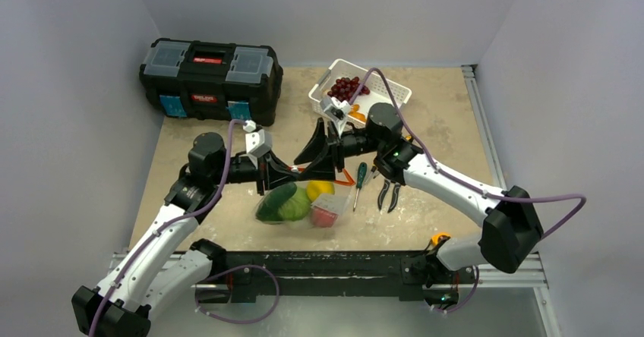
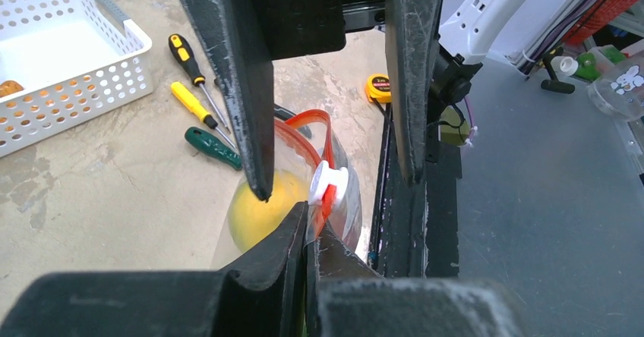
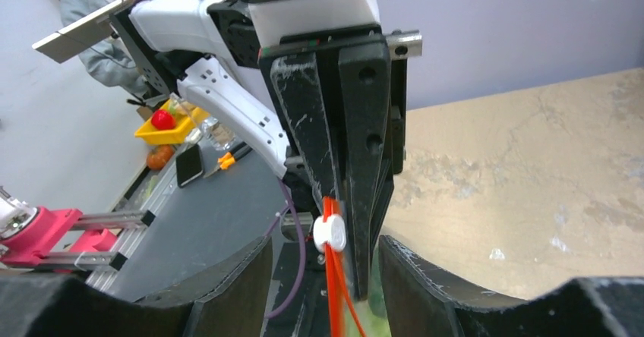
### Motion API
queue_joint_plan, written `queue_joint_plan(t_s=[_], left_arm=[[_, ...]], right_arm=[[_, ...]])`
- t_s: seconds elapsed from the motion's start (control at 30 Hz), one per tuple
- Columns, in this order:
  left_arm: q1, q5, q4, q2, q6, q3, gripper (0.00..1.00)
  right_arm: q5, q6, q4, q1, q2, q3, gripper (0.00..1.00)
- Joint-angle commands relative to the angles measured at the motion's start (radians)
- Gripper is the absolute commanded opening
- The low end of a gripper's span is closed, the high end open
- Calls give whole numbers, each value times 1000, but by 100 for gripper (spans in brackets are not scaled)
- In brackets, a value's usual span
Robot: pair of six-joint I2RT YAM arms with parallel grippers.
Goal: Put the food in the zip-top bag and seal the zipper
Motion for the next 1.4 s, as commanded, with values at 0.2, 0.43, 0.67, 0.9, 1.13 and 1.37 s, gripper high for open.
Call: queue_joint_plan(t_s=[0.2,0.43,0.67,0.9,1.13,1.37], left_arm=[[4,-3,88,-11,-28,3,0],[5,-61,107,-39,-55,-20,0],[19,-141,134,-97,-75,-55,0],[27,-108,153,-76,-82,-48,0],[25,121,47,15,-82,66,36],[26,91,201,-57,-154,10,66]], right_arm=[[46,41,87,35,55,91,42],[59,-2,41,33,33,73,0],[-35,57,176,-65,-14,-75,0],[-37,21,133,-75,-24,-100,0],[-92,91,237,-73,32,-39,0],[-137,90,246,-62,39,-8,0]])
